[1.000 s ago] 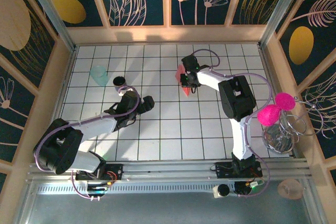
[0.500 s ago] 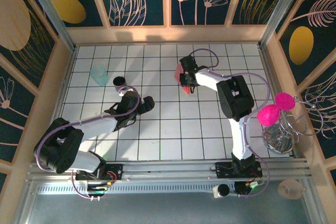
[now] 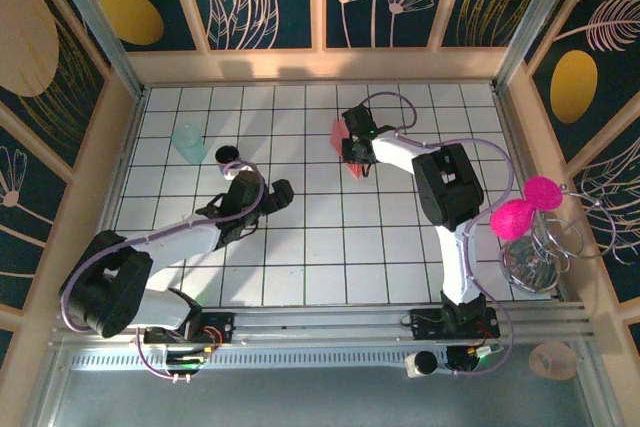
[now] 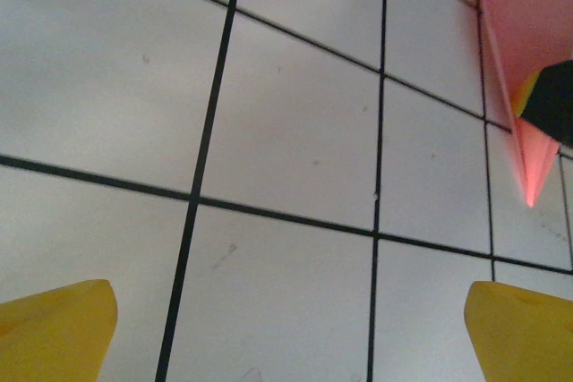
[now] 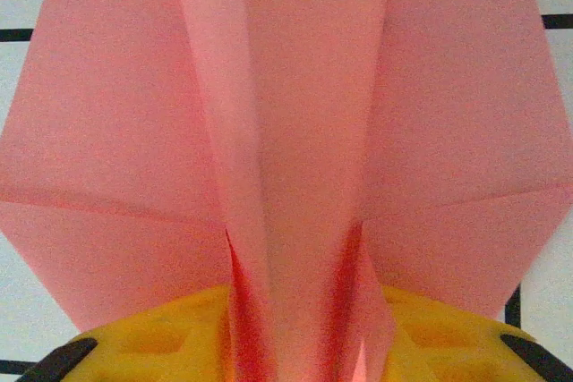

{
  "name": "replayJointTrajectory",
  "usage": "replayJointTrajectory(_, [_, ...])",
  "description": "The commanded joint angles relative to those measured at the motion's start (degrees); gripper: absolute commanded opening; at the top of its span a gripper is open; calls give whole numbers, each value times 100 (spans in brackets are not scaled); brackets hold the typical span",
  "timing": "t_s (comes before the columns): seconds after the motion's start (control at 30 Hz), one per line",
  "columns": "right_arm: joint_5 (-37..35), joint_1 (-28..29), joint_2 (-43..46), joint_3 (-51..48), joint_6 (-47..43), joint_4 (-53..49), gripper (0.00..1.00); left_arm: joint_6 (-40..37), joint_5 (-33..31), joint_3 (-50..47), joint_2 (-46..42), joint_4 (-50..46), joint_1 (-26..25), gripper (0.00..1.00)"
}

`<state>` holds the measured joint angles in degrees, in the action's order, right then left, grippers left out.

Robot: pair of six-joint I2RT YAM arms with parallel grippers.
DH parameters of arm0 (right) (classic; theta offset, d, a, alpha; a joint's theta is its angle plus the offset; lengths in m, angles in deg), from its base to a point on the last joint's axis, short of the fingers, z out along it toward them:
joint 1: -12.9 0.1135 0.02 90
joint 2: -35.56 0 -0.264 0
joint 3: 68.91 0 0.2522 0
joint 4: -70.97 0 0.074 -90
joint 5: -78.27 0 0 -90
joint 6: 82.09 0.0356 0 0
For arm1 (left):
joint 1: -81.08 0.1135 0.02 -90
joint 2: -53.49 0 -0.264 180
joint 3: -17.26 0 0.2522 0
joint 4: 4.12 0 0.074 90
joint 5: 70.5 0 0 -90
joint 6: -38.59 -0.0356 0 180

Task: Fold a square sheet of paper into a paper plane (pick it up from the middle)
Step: Move the paper plane to the top-center of the table, then reset both arms

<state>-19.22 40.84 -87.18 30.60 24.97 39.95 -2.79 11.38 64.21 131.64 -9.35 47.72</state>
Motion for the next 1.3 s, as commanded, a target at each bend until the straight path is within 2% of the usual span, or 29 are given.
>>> replayJointTrajectory(0.0, [-31, -17, 511, 166, 146, -272, 40, -218, -289, 282, -182, -225, 33, 99])
replayJointTrajectory(0.13, [-133, -17, 1078, 189, 214, -292, 47, -481, -591, 640, -292, -491, 49, 99])
replayJointTrajectory(0.27, [-388, -38, 1842, -203, 287, -62, 54, -803, -1054, 935, -441, -698, 92, 99])
replayJointTrajectory(0.43, [-1383, -158, 3097, -1394, 263, 713, 64, -1239, -1919, 928, -837, -644, 263, 99])
replayJointTrajectory(0.57, [-2235, -386, 4110, -2619, 233, 1517, 86, -1538, -2484, 514, -1289, -263, 547, 99])
replayJointTrajectory(0.7, [-2741, -759, 4880, -3823, 196, 2254, 96, -1969, -2920, -36, -1829, 121, 900, 99])
replayJointTrajectory(0.8, [-2863, -1019, 5190, -4558, 154, 2759, 97, -2361, -3163, -474, -2190, 488, 1108, 99])
replayJointTrajectory(0.9, [-2748, -1290, 5428, -5308, 78, 3451, 97, -3222, -3371, -1200, -2517, 1597, 1156, 99])
replayJointTrajectory(0.97, [-2512, -1505, 5534, -5609, 95, 3709, 97, -3487, -3445, -1546, -2620, 2074, 1272, 99])
replayJointTrajectory(1.1, [-1805, -1946, 5600, -5996, -41, 4164, 97, -3723, -3145, -1915, -2513, 2701, 1645, 99])
replayJointTrajectory(1.27, [-1764, -2064, 5797, -6671, -733, 5421, 97, -3935, -2467, -2096, -2021, 3434, 2033, 99])
